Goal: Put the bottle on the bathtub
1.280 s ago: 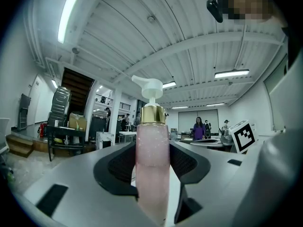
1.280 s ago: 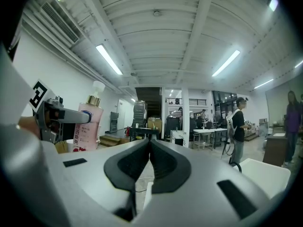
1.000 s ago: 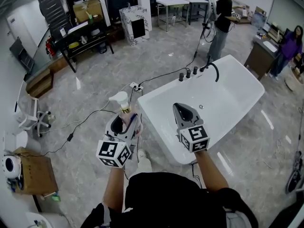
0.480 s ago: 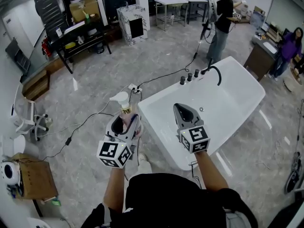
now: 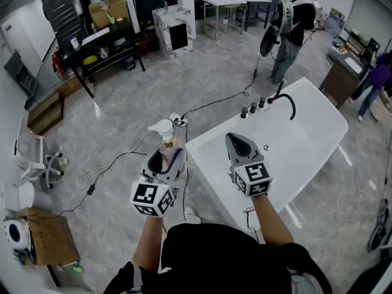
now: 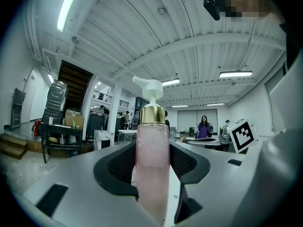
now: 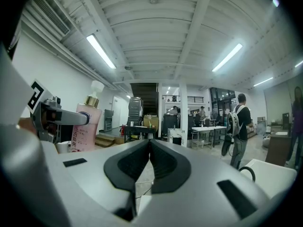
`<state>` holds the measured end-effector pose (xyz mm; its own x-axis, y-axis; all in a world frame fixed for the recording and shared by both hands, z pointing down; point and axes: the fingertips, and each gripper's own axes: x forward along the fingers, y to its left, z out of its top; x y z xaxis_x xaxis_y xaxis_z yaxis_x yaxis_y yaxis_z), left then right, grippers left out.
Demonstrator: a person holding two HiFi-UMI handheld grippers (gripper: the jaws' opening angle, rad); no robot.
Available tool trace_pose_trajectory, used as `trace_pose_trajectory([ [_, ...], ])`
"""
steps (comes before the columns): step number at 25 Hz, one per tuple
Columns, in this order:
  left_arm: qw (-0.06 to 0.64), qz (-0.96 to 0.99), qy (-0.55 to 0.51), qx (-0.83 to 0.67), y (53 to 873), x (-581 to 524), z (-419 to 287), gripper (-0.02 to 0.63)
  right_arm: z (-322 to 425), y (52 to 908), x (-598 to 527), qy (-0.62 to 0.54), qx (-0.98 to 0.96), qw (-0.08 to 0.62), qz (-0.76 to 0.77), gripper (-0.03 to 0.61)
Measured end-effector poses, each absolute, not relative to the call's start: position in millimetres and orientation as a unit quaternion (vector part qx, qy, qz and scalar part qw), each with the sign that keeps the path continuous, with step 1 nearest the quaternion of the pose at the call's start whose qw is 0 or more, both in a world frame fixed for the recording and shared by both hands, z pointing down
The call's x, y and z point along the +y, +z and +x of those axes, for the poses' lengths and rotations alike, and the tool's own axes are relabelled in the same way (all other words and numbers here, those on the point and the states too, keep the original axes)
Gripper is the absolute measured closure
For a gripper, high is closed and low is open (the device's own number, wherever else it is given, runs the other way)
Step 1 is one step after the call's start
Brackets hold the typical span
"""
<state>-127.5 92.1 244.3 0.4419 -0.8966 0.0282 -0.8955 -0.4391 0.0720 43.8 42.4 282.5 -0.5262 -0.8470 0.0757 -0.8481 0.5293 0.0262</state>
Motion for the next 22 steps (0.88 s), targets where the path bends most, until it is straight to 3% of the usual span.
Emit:
trace_pose_trajectory([
  [22, 0.064, 0.887, 0.009, -0.458, 257.5, -51.7, -220.9, 0.385, -41.7, 295.0, -78.2, 0.029, -0.834, 0.063, 0.548, 0.554],
])
